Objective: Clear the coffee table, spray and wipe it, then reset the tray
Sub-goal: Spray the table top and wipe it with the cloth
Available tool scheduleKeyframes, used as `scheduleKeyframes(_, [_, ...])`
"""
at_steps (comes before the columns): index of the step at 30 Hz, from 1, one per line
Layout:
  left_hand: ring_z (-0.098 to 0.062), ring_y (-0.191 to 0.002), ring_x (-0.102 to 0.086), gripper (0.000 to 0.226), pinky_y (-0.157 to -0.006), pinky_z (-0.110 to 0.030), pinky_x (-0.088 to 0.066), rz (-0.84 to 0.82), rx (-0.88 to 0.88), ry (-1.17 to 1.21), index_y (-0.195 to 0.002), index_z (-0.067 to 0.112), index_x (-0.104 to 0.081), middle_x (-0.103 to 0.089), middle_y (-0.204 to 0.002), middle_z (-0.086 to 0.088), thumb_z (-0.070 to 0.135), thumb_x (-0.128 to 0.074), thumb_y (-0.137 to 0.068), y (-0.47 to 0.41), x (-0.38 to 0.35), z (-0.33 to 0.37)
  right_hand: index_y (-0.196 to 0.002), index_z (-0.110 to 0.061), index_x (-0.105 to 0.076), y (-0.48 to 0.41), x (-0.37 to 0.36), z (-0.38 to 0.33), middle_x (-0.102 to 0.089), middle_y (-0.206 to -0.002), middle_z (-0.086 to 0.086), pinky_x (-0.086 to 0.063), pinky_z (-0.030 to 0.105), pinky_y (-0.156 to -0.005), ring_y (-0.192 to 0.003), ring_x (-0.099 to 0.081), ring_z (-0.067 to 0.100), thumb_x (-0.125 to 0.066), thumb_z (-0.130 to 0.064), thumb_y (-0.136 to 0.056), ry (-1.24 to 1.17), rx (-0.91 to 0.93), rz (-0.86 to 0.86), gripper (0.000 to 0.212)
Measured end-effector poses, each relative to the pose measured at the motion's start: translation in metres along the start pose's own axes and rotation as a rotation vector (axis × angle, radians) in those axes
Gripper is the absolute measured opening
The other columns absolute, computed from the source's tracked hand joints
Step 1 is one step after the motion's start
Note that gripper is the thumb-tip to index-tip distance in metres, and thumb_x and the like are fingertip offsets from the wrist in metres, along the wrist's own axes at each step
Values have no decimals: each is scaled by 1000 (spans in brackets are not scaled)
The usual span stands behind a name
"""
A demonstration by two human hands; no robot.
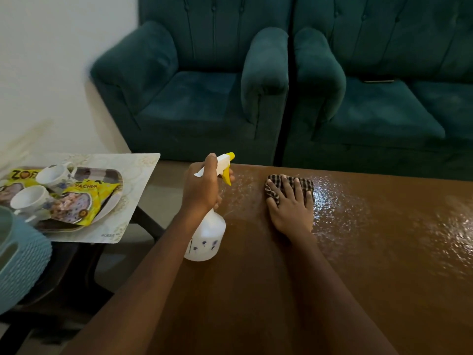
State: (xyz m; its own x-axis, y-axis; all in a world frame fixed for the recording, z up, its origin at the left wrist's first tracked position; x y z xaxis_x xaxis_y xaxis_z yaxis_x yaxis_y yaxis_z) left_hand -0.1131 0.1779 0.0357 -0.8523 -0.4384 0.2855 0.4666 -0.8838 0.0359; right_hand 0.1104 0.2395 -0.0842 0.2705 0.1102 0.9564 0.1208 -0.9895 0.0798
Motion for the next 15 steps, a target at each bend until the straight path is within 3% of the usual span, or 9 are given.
scheduleKeyframes(4, [-15, -48, -52, 49, -38, -19, -42, -90, 65, -160, -101, 9, -59, -57, -72, -6, 50, -34, -100, -18, 9, -8, -153, -50, -5, -1, 1, 1, 6, -166, -10, 12, 46, -120, -151, 16, 15, -18, -54, -102, 3, -22, -12, 53])
scheduleKeyframes(8, [-17, -66, -56, 39, -49, -25, -43, -141, 19, -296, -111, 17, -52, -61, -92, -8, 52, -39, -99, -30, 14, -15, -154, -50, -5, -2, 1, 1, 7, -166, -10, 12, 47, -121, -150, 18, 15, -17, -54, -102, 1, -40, -33, 53])
scheduleKeyframes(11, [-19, -82, -58, 44, -56, -26, -45, -143, 6, -378, -121, 17, -51, -58, -107, -7, 53, -39, -99, -37, 18, -24, -154, -49, -3, -4, 1, 0, 9, -165, -9, 12, 47, -120, -150, 18, 16, -18, -54, -103, 9, -46, -48, 53])
scheduleKeyframes(15, [-17, -79, -62, 50, -60, -25, -47, -176, 38, -404, -124, 14, -53, -65, -102, -6, 53, -39, -98, -46, 19, -35, -154, -49, -3, -7, 0, -1, 10, -165, -9, 11, 48, -120, -150, 19, 16, -17, -54, -102, 3, -54, -63, 54])
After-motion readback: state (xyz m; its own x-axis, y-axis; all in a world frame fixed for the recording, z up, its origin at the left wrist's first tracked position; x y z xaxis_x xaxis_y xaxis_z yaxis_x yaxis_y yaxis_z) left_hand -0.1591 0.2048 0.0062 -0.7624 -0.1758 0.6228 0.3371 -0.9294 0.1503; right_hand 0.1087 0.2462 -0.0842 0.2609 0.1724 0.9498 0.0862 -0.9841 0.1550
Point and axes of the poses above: each hand's wrist, its own y-axis away from the middle knuckle, its own x-axis out of the back of the hand, z = x × y, the point moved 10 cm from there along -y, towards the middle knuckle
